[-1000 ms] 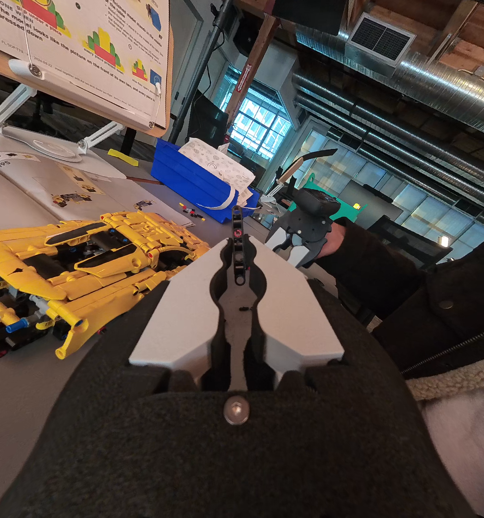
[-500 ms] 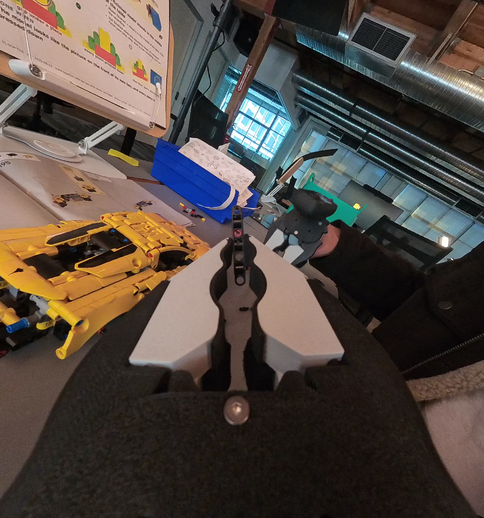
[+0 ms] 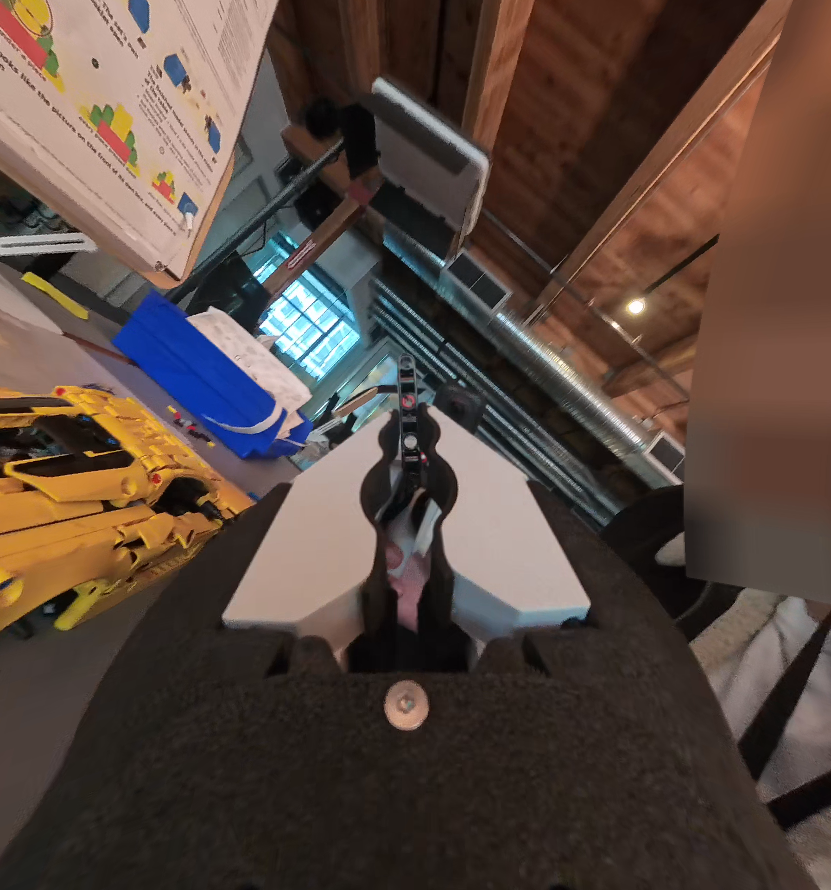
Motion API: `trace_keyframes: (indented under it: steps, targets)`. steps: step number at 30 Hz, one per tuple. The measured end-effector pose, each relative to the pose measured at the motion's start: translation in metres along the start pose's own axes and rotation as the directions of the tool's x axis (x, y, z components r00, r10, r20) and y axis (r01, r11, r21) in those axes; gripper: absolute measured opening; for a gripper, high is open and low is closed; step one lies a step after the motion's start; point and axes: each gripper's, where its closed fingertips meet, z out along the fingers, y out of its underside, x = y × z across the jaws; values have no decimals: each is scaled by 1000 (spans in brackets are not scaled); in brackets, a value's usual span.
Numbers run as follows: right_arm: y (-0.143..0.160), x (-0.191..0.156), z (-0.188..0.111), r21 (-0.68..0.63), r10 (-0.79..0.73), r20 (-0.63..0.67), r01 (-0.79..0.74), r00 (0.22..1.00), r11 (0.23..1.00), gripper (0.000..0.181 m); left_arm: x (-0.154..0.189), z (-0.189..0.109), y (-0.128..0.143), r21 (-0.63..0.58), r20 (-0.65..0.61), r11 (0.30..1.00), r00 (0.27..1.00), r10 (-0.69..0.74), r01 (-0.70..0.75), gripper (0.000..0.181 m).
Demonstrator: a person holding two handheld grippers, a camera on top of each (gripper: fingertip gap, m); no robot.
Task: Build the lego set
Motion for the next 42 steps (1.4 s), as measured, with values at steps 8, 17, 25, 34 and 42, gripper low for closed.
trace_keyframes:
  steps: [8,17,25,34,42]
  targets:
    - [-2,1,18,80,1,-45,2,999,997,3,5,1,-1,2,-28,1000,1000,10,-10,6]
    - [-5,0,20,127,67,-15,-65,998,990,2,5,2,-3,29,1,997,998,69,-69,7]
    - [-1,9,20,53,-143,-146,152,979,987,3,-4,2,-2,72,18,997,1000,-19,18,7]
    - [4,6,16,35,-51,-51,53,997,998,2,-3,5,5,17,24,1000,1000,12,-12,7]
    - [12,12,11,-94,-283,-125,273,951,957,2,-11,6,15,-56,48,998,998,-27,30,7]
